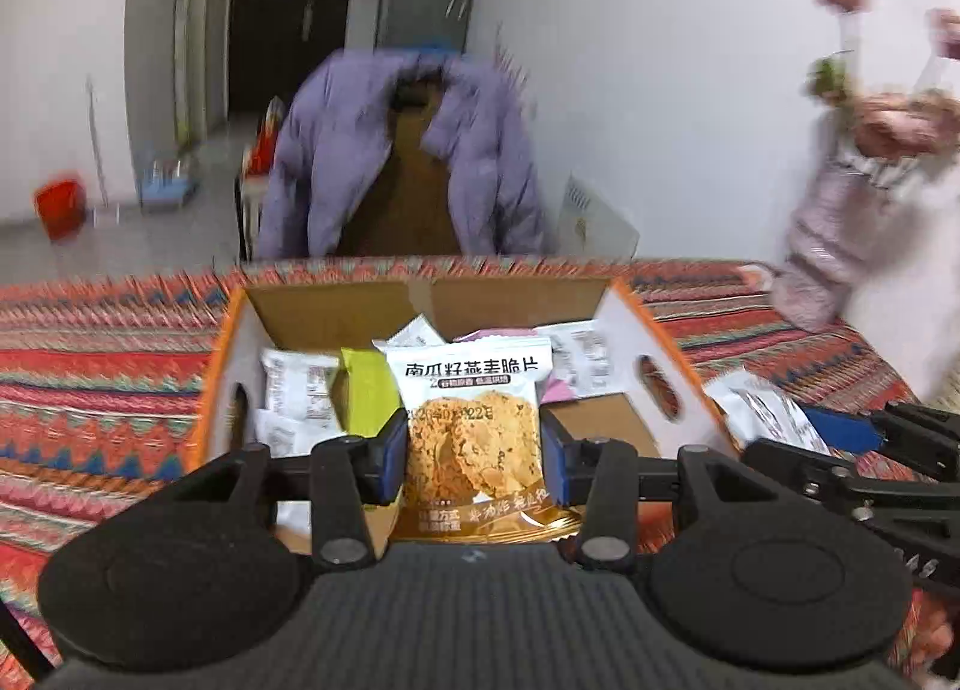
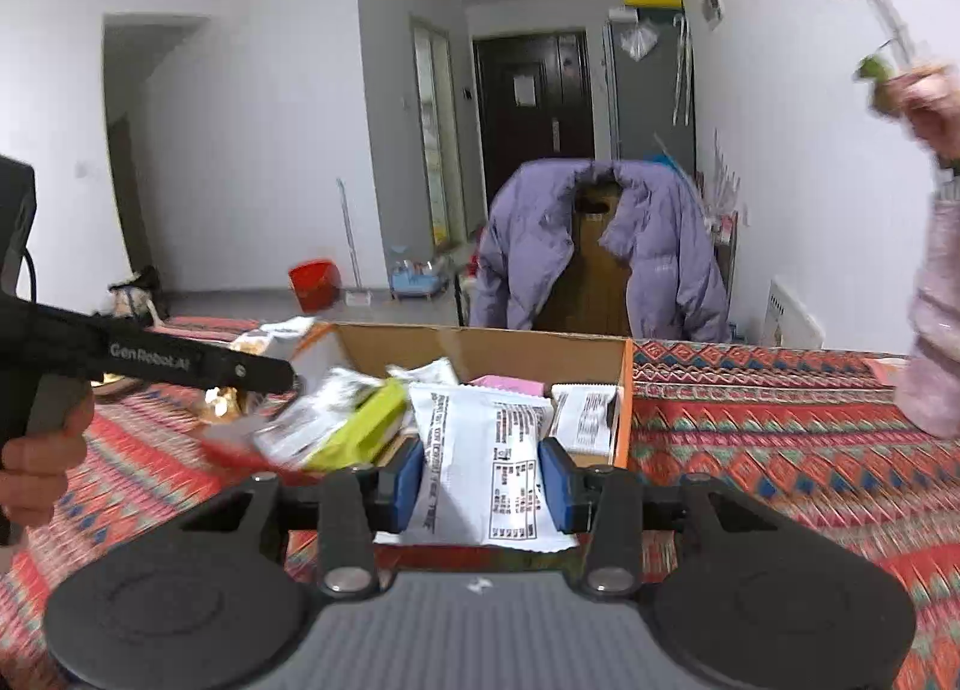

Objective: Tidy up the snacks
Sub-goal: 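Carry both packets over the box and open both tools to drop them, then move both open tools back over the snack pile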

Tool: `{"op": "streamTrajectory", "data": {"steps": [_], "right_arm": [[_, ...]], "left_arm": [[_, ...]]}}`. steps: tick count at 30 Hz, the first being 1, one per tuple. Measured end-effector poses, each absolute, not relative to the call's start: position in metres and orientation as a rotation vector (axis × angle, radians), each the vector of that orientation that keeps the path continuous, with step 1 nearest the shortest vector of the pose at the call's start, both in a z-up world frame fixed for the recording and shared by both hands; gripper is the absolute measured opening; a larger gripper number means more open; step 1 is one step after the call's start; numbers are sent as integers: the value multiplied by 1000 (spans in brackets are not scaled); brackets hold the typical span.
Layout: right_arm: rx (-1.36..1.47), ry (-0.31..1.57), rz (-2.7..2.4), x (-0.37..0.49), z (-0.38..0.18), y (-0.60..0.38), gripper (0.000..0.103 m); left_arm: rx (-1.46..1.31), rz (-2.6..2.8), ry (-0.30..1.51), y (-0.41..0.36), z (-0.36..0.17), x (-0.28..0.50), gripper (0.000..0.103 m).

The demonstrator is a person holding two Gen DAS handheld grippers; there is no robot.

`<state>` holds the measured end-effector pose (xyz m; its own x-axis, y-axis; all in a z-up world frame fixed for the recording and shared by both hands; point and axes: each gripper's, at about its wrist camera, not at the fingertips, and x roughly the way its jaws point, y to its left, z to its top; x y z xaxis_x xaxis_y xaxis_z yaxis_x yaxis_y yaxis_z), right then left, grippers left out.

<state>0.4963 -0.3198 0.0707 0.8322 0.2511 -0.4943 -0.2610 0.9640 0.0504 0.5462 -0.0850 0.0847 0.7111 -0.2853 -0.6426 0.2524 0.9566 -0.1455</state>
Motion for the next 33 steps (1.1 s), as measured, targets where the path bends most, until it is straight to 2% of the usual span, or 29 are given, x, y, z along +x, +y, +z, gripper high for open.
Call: {"op": "streamTrajectory", "data": {"steps": [3, 7, 9, 11, 12, 16, 22, 28, 33], "right_arm": [[-87, 569, 228, 548, 55, -308, 41], [-189, 632, 176, 593, 27, -291, 41], [-224, 645, 148, 600, 16, -288, 43], [-241, 642, 131, 602, 9, -287, 45], [-241, 638, 126, 604, 7, -288, 49], [-211, 621, 131, 600, 11, -294, 54], [-180, 561, 163, 562, 55, -305, 59], [-166, 509, 187, 497, 100, -315, 68], [-149, 481, 219, 426, 120, -321, 75]], "left_arm": [[-51, -294, 815, -99, 56, 599, 44], [38, -247, 859, -115, 20, 628, 45], [38, -263, 885, -114, 9, 632, 62], [21, -290, 879, -110, 5, 629, 68], [25, -297, 873, -108, 5, 627, 68], [1, -301, 849, -94, 19, 618, 69], [3, -283, 768, -73, 68, 588, 69], [37, -277, 688, -53, 111, 521, 71], [83, -279, 586, -40, 131, 432, 76]]}}
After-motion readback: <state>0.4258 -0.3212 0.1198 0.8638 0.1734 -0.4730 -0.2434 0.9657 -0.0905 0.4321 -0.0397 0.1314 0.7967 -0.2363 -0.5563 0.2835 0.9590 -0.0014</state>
